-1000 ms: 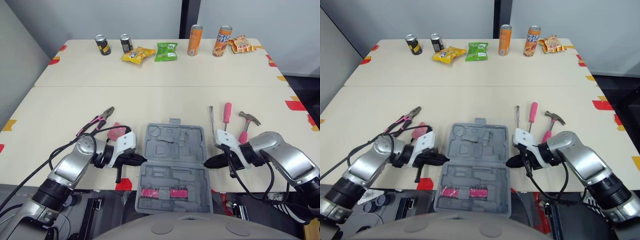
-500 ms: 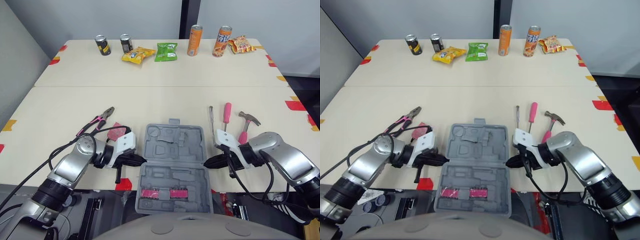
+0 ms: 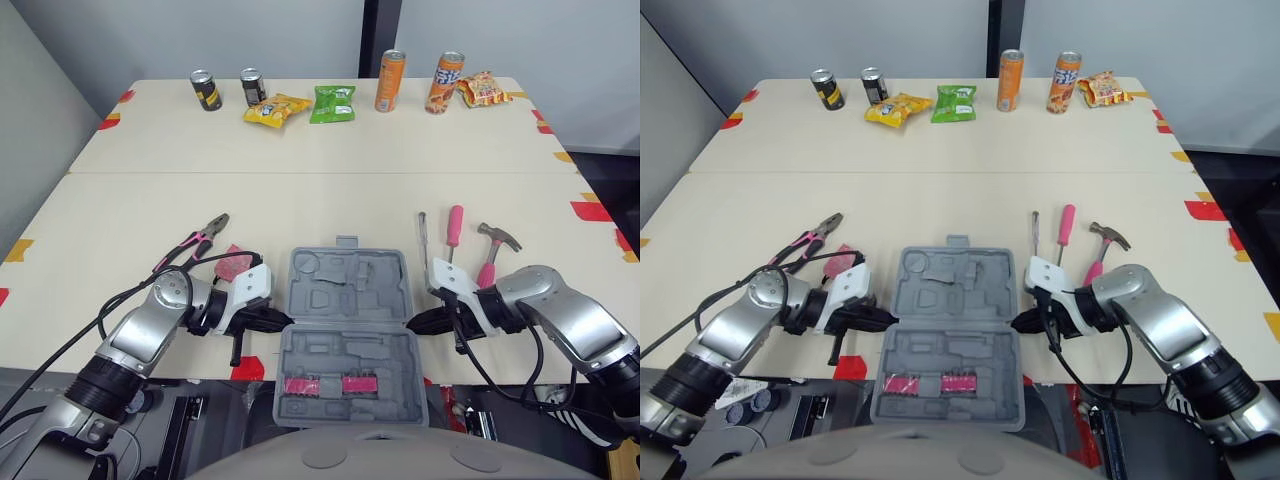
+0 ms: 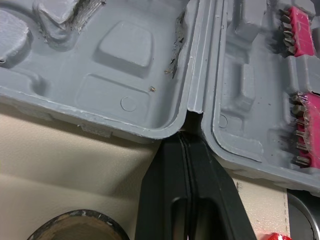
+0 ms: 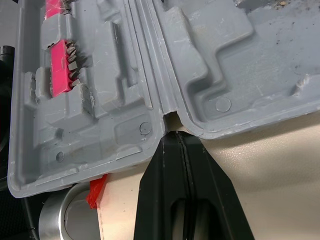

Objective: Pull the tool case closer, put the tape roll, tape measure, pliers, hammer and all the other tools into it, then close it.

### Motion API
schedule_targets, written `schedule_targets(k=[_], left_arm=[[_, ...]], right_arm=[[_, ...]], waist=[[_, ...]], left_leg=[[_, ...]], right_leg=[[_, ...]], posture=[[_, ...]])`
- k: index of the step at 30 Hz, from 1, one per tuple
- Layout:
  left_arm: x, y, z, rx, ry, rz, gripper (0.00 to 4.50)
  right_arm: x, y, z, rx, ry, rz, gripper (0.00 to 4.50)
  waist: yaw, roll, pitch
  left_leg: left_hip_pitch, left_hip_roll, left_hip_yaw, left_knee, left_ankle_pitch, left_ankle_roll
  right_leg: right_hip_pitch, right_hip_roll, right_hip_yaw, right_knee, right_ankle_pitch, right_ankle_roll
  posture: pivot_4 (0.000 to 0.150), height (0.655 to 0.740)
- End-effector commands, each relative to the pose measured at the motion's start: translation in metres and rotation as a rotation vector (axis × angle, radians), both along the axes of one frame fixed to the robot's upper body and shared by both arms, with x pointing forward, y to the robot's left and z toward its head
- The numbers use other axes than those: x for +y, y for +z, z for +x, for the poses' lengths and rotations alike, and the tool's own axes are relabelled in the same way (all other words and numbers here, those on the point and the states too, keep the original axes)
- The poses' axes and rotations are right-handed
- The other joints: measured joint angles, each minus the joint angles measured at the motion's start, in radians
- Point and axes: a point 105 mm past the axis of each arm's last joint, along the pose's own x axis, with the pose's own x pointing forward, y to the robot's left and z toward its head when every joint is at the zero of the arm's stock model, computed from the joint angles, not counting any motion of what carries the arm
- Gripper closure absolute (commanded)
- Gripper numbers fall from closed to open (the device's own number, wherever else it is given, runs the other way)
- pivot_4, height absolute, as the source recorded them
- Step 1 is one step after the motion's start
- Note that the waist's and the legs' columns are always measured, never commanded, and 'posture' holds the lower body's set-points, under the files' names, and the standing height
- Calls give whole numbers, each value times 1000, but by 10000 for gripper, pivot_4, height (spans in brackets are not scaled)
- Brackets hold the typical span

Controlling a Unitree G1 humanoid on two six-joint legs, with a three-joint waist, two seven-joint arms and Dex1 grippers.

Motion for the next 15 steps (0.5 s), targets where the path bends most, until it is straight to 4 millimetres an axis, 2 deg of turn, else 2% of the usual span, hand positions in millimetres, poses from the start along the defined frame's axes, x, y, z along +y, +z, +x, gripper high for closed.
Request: schedule_targets(k=[1, 11, 15], left_arm=[[0, -9, 2, 11, 28, 19, 45000], [1, -7, 13, -25, 62, 7, 45000], [0, -7, 11, -21, 51, 7, 45000]], right_arm=[[5, 4, -1, -13, 22, 28, 44613], [6, 5, 1, -20, 22, 27, 44613], [6, 5, 1, -19, 22, 27, 44613]], waist=[[1, 0, 0], [5, 2, -3], [6, 2, -3]], left_leg=[[0, 0, 0, 0, 0, 0], [0, 0, 0, 0, 0, 0], [0, -1, 0, 0, 0, 0]], right_leg=[[0, 0, 0, 0, 0, 0], [1, 0, 1, -1, 0, 0], [1, 0, 1, -1, 0, 0]], posture=[[1500, 7400], [1500, 7400], [1500, 7400]])
